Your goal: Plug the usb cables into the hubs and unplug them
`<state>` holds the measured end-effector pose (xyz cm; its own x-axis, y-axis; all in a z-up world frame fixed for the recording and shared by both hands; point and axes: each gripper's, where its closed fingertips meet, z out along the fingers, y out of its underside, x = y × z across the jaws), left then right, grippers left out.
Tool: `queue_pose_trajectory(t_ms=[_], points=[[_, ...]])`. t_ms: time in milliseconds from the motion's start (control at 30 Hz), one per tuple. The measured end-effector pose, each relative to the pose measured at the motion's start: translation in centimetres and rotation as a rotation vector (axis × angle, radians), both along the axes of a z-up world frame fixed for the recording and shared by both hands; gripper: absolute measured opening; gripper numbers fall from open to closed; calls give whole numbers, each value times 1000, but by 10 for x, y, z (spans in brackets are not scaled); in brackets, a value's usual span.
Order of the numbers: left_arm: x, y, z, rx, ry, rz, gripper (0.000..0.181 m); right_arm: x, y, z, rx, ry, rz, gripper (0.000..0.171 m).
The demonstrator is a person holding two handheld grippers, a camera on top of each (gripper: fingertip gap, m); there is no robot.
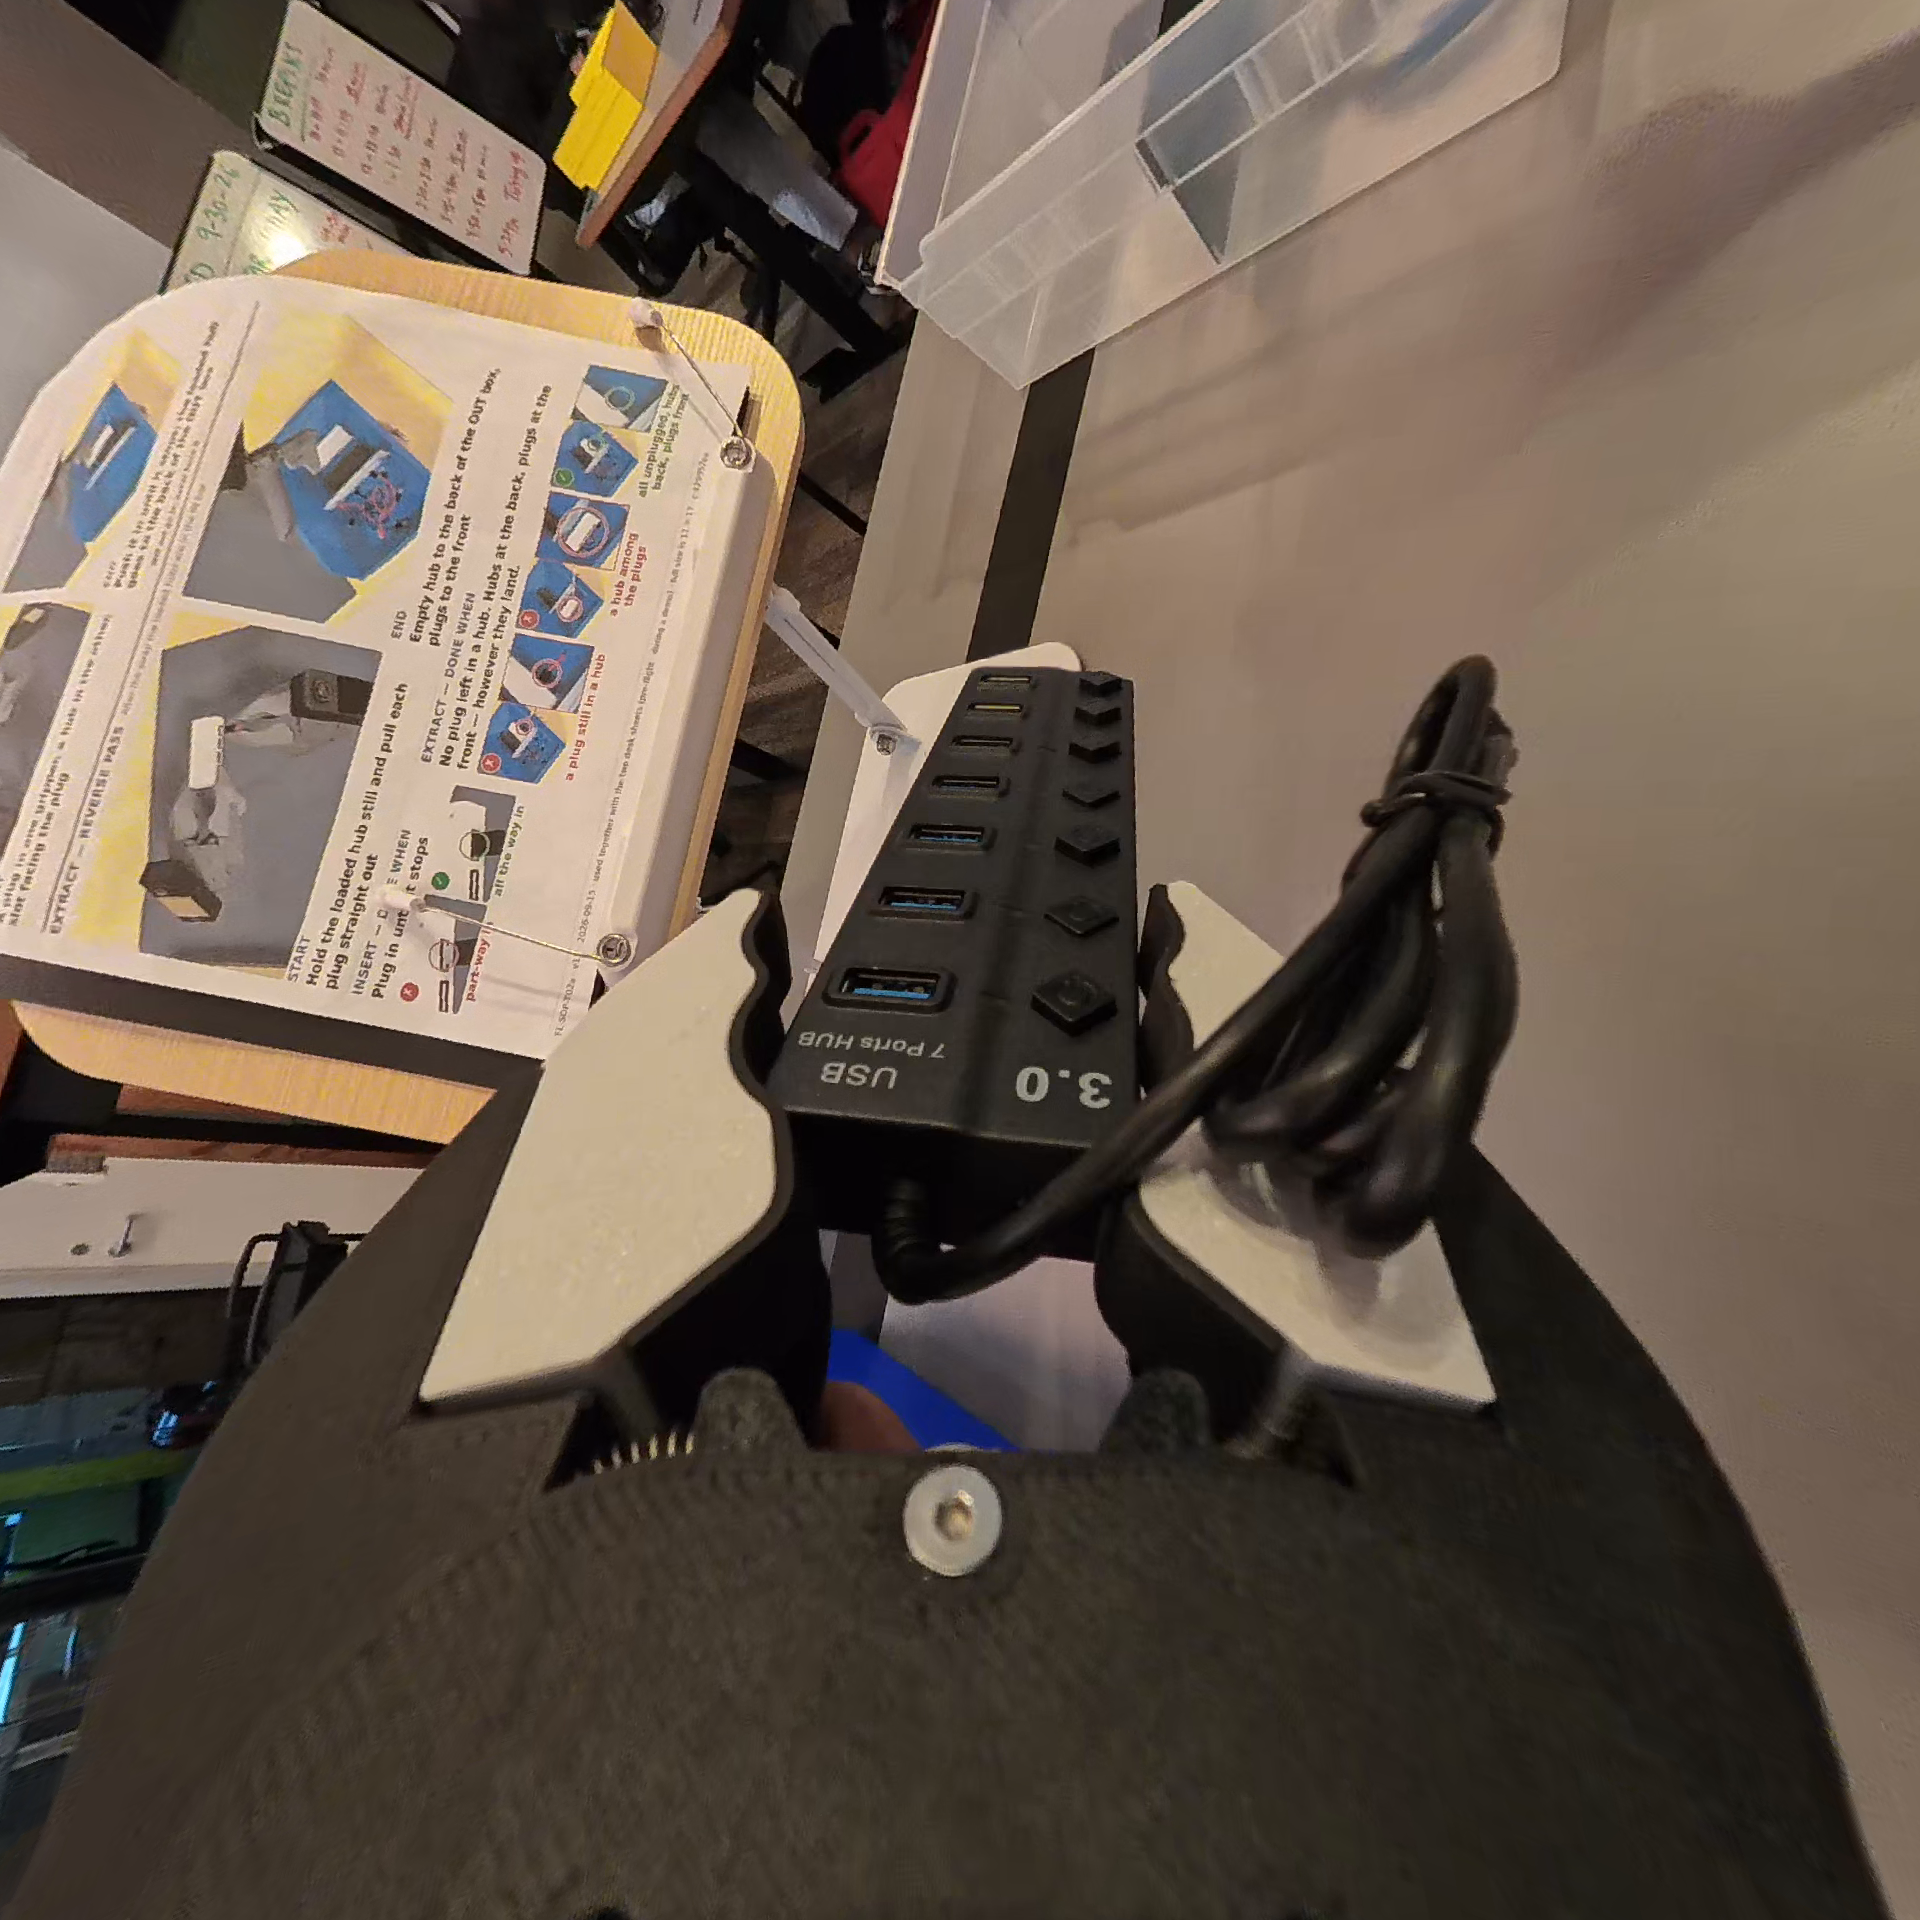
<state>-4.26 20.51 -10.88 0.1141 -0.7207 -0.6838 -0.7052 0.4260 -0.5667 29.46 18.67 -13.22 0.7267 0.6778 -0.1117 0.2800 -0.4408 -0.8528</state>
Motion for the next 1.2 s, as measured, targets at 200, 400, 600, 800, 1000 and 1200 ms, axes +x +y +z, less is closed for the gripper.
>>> queue_pose_trajectory(t_ms=[200,400,600,800,1000,1200], points=[[2,-2,-5,3,28,1,65,37,6,-66,-223,-44,-97,14],[4,-4,-9,-9,36,-7,64,46,7,-108,-345,-189,-132,27],[3,-4,-15,-21,56,-9,65,55,-7,-124,-418,-370,-131,53],[3,-4,-9,-8,32,-11,64,69,-19,-83,-330,-488,-195,47],[12,-11,1,-34,-49,-51,64,-43,-22,45,253,-415,62,40],[24,-21,5,-77,-114,-99,65,-191,-43,45,535,-448,448,58]])
